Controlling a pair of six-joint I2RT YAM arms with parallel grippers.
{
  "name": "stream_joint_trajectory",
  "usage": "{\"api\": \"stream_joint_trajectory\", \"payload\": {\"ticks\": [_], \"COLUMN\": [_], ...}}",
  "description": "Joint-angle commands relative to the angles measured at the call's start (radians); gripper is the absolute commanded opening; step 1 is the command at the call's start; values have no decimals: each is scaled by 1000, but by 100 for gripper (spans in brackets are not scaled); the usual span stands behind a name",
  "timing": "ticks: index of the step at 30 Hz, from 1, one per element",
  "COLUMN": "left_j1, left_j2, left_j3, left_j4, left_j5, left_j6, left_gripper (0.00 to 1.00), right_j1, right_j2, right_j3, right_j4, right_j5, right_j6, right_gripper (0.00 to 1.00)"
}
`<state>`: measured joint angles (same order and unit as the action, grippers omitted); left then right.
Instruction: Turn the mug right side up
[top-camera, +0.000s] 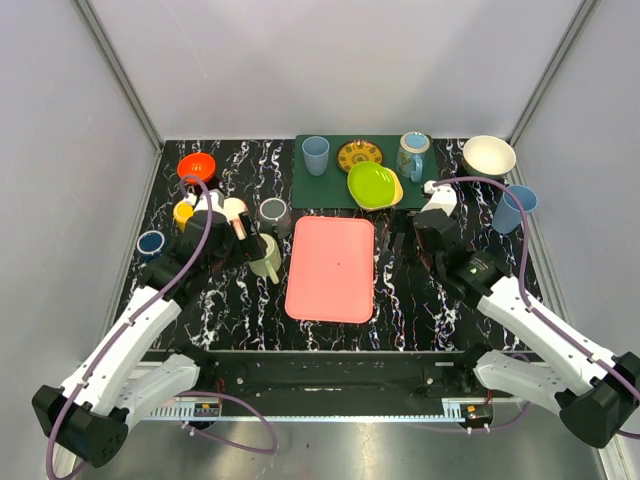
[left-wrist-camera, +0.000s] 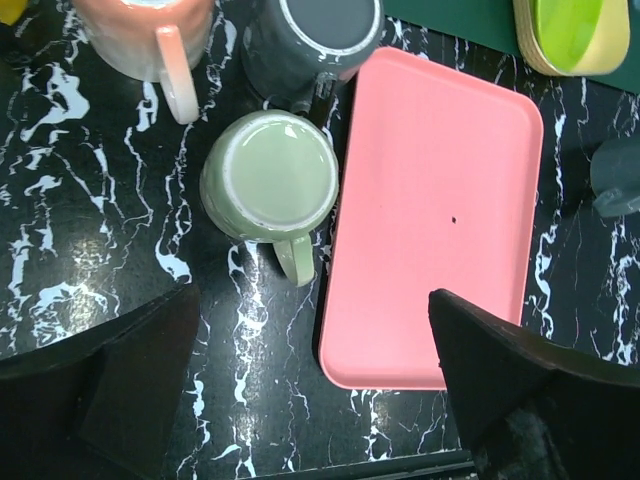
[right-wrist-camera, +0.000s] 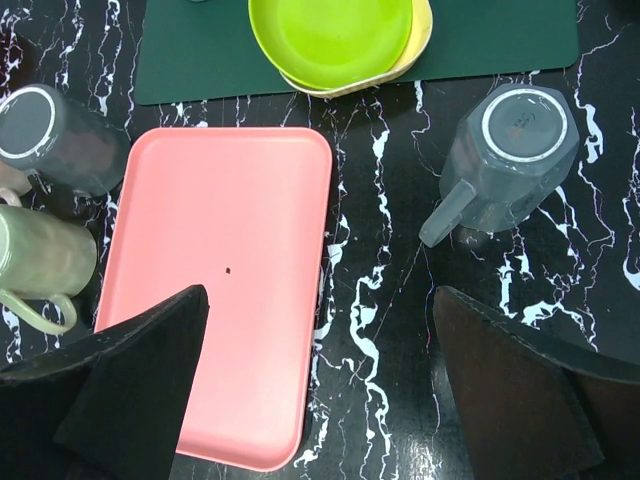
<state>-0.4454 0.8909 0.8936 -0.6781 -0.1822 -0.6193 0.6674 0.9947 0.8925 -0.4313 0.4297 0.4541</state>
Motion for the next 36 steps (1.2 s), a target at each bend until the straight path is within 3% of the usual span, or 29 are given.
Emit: {"api": "stream_joint_trajectory", "payload": {"ticks": [1,8,12,17,20,22,23,29,33,36], "left_j1": [-3,-6,-7,-12,-12,-12,-13,-12,-12,-12], "left_j2": [-17,3,-10,-44,-30,-24,-20,-15,-12,-13], "left_j3": [-18,-64,-91,-117,-113,-116,-116,-114,-122,-128], "left_j4": [100,156,212,265,259,259,262,265,276,275], "left_j5": [96,47,29,24,38,55,61,85,104,107], "left_j6": [53,69,41,39,30,15,13,15,3,3], "left_gripper": [99,99,98,99,99,99,98,98,97,97], "right_j1": [3,3,1,-5,-84,-141,-143,-146,-163,-170], "right_j2": [19,142,145,228,327,376,389,456,515,562], "right_j3": [46,149,128,152,180,181,178,190,203,218], "right_j4": [-23,-208,-185,-224,-264,-265,-241,-181,-158,-153], "right_j5": [26,191,198,250,236,192,190,236,245,253], "right_j6": [15,124,146,208,277,305,310,301,313,316], "right_gripper": [100,100,99,91,88,85,81,77,67,67]}}
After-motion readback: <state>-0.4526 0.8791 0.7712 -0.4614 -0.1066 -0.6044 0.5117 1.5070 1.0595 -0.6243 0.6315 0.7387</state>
